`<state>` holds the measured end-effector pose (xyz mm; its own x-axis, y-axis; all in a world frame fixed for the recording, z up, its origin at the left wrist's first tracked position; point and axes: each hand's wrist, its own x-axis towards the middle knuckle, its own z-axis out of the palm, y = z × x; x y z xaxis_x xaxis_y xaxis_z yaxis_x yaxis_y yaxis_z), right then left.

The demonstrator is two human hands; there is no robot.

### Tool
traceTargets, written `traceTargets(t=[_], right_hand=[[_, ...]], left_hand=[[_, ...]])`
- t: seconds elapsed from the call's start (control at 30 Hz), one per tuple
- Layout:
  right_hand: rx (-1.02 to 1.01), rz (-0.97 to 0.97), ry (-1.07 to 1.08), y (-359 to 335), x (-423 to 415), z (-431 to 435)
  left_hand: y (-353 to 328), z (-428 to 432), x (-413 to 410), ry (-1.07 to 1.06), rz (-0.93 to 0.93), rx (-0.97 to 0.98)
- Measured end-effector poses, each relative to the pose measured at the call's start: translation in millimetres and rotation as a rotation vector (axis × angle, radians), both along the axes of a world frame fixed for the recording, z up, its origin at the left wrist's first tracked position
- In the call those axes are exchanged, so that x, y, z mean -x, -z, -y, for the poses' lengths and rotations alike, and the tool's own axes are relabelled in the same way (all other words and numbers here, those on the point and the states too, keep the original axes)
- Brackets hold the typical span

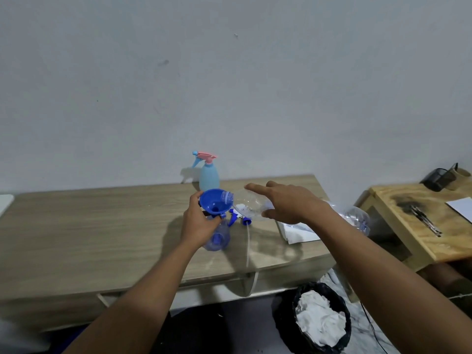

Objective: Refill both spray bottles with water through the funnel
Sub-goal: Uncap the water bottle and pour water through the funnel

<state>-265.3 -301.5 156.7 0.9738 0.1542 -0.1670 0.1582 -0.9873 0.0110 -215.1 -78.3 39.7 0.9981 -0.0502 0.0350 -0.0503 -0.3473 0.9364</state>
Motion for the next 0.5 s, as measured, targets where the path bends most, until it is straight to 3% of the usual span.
traceTargets(t=[0.5], right_hand=[[0.098, 0.032, -0.037, -7.5, -4.1, -5.1]], left_hand=[[7.6, -1.0, -4.9, -0.002, 0.014, -0.017]])
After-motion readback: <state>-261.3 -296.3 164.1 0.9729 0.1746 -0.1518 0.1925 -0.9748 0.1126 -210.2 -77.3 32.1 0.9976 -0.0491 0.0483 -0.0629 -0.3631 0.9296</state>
